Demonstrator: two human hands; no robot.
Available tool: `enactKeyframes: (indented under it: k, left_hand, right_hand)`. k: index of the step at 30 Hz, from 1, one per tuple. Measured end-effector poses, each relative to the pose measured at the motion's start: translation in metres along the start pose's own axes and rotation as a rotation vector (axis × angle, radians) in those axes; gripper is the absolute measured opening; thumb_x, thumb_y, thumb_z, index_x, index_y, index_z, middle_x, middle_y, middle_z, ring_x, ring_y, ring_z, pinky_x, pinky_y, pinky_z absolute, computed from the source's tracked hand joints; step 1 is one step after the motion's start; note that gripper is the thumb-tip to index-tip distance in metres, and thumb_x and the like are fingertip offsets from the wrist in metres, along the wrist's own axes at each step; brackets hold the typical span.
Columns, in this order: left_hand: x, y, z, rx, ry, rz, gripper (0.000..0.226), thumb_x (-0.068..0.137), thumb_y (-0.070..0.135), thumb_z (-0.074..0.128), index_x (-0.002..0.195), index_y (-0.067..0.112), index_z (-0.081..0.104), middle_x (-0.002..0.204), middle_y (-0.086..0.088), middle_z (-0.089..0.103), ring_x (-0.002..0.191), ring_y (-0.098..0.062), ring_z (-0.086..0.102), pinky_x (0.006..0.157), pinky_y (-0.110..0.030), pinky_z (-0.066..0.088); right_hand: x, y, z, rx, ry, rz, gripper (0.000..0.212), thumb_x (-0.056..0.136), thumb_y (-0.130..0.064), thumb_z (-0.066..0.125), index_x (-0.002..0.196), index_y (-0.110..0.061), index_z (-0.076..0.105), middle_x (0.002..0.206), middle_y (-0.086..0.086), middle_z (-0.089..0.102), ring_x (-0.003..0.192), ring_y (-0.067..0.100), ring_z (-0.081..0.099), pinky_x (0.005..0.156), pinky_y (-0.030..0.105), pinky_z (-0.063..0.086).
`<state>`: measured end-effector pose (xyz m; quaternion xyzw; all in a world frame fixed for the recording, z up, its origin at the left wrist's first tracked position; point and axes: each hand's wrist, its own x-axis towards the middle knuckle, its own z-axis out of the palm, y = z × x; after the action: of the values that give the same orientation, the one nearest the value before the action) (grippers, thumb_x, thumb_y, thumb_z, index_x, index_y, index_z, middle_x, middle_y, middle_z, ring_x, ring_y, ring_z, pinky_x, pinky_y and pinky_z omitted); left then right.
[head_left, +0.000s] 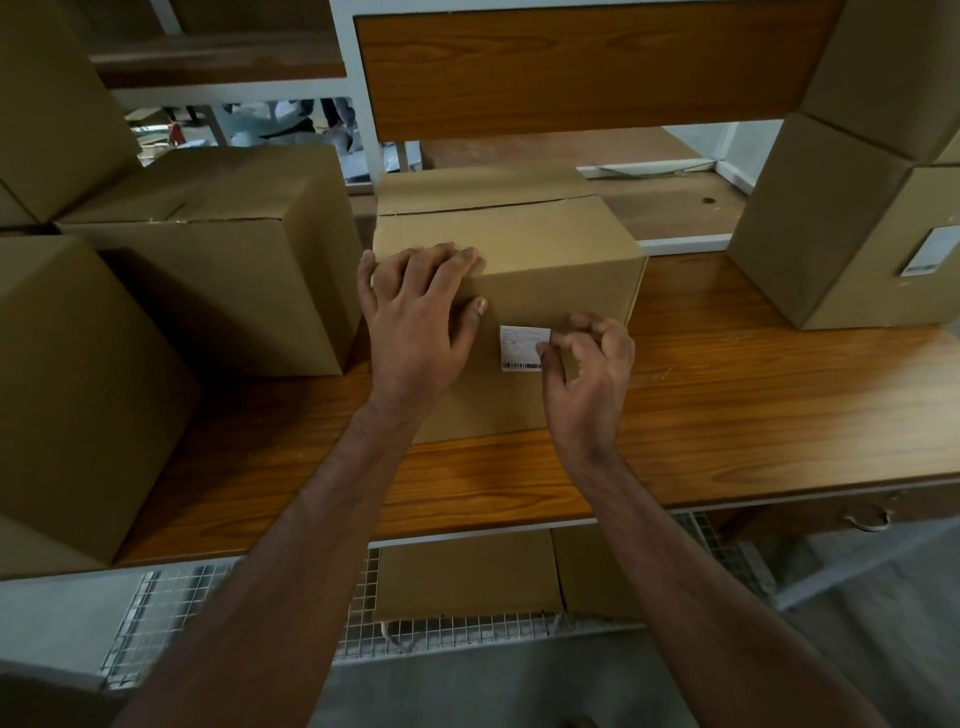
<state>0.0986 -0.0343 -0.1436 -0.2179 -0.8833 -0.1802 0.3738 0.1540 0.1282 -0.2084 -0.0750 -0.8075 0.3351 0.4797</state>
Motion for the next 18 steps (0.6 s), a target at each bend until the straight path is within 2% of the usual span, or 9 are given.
enactKeyframes:
  k: [2,4,9,18]
  left_hand:
    - [0.000,0.000,0.001,0.000,0.003,0.001,0.052,0.094,0.048,0.055,0.140,0.024,0.054,0.140,-0.001,0.055,0.132,-0.027,0.039,0.120,-0.059,0.015]
    - [-0.001,0.000,0.001,-0.001,0.008,0.003,0.051,0.094,0.047,0.055,0.140,0.024,0.054,0.139,-0.001,0.055,0.132,-0.027,0.039,0.119,-0.060,0.017]
    - [0.000,0.001,0.001,-0.002,0.010,0.002,0.051,0.094,0.048,0.054,0.139,0.024,0.054,0.139,-0.001,0.056,0.131,-0.027,0.041,0.120,-0.057,0.014]
    - [-0.001,-0.004,-0.003,0.008,-0.038,0.027,0.052,0.095,0.044,0.055,0.144,0.025,0.049,0.144,-0.001,0.052,0.135,-0.029,0.038,0.121,-0.057,0.010]
  right_hand:
    - [-0.002,-0.002,-0.002,0.018,-0.004,-0.007,0.012,0.085,-0.011,0.076,0.093,-0.004,0.071,0.117,0.016,0.060,0.115,0.024,0.050,0.096,0.004,0.031]
    - [-0.005,-0.004,-0.003,0.033,-0.016,-0.018,0.011,0.085,-0.008,0.076,0.092,-0.003,0.070,0.116,0.016,0.060,0.115,0.025,0.052,0.096,0.004,0.032]
    - [-0.009,-0.002,-0.007,0.054,-0.040,-0.055,0.008,0.085,-0.005,0.074,0.091,-0.003,0.069,0.115,0.016,0.060,0.120,0.026,0.053,0.096,0.028,0.046]
    - [-0.016,0.003,-0.019,0.076,-0.176,-0.135,0.008,0.084,-0.001,0.073,0.087,-0.007,0.069,0.117,0.016,0.060,0.128,0.031,0.051,0.101,0.042,0.049]
